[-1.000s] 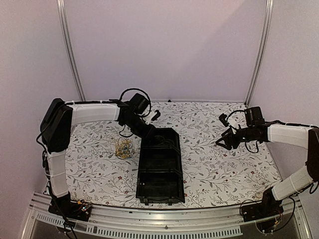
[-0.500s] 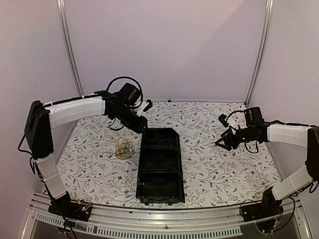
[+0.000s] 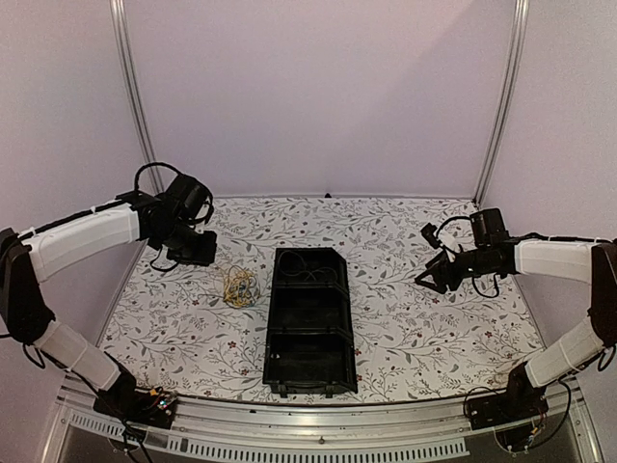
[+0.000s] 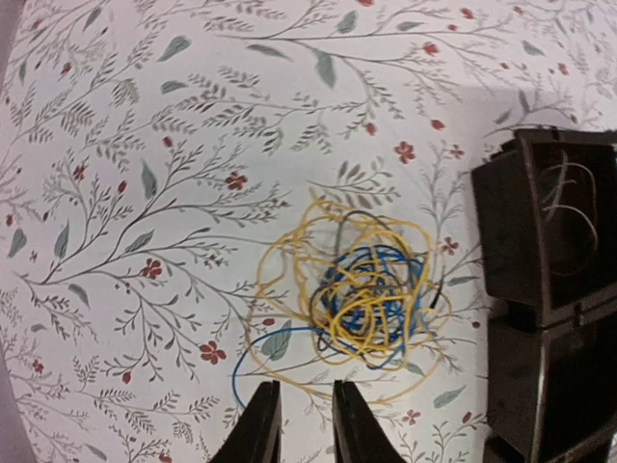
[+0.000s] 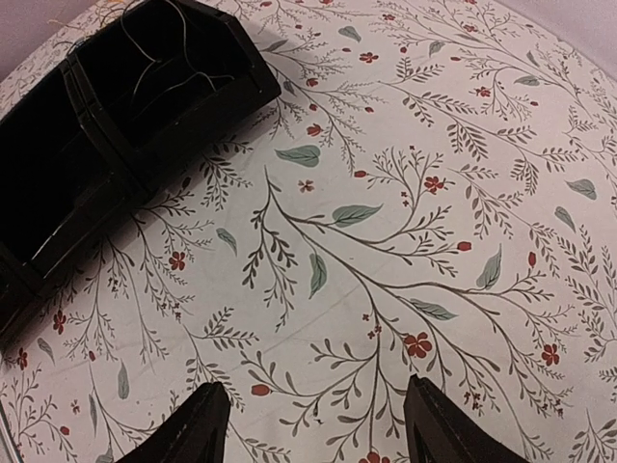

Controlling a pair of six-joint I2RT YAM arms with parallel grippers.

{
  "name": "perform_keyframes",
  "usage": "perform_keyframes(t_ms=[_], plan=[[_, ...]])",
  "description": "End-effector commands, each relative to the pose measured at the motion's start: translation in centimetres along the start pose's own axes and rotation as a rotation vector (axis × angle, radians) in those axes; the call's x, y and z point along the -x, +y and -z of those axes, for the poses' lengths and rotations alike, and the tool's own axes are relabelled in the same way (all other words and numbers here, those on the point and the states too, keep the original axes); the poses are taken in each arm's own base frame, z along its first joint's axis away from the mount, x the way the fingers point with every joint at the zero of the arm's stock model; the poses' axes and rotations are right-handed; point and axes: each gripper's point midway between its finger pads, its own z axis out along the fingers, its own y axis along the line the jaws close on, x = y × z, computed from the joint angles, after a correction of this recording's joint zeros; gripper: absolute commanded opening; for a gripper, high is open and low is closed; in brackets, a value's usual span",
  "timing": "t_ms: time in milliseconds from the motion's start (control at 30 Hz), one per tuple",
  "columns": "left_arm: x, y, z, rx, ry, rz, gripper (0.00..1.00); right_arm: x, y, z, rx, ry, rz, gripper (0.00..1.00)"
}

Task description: Untangle the cables

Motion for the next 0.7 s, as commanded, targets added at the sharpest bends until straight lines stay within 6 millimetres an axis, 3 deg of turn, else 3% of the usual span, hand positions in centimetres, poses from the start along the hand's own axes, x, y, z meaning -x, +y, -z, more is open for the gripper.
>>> perform_keyframes(t_ms=[0, 67, 167, 333, 667], plan=[[-4.3, 5.6, -0.4, 0.106, 0.084, 0.257, 0.29, 0.9, -0.1, 0.2, 0.013, -0.017, 0.006, 0.66], [-5.4, 5.8, -0.8, 0.048, 0.094, 0.315, 0.43, 1.1, -0.1, 0.3, 0.01, -0.023, 0.012, 0.66], [-6.9, 5.4, -1.9, -0.007, 0.131, 0.352, 0.47, 1.1, -0.1, 0.4, 0.008, -0.026, 0.016, 0.66], [-8.0, 4.5, -3.6, -0.072, 0.18, 0.362, 0.44, 1.1, 0.0, 0.3, 0.015, -0.024, 0.015, 0.66], [-7.8, 4.9, -6.5, -0.092, 0.197, 0.375, 0.31, 1.2, 0.1, 0.5, 0.015, -0.028, 0.017, 0.66]])
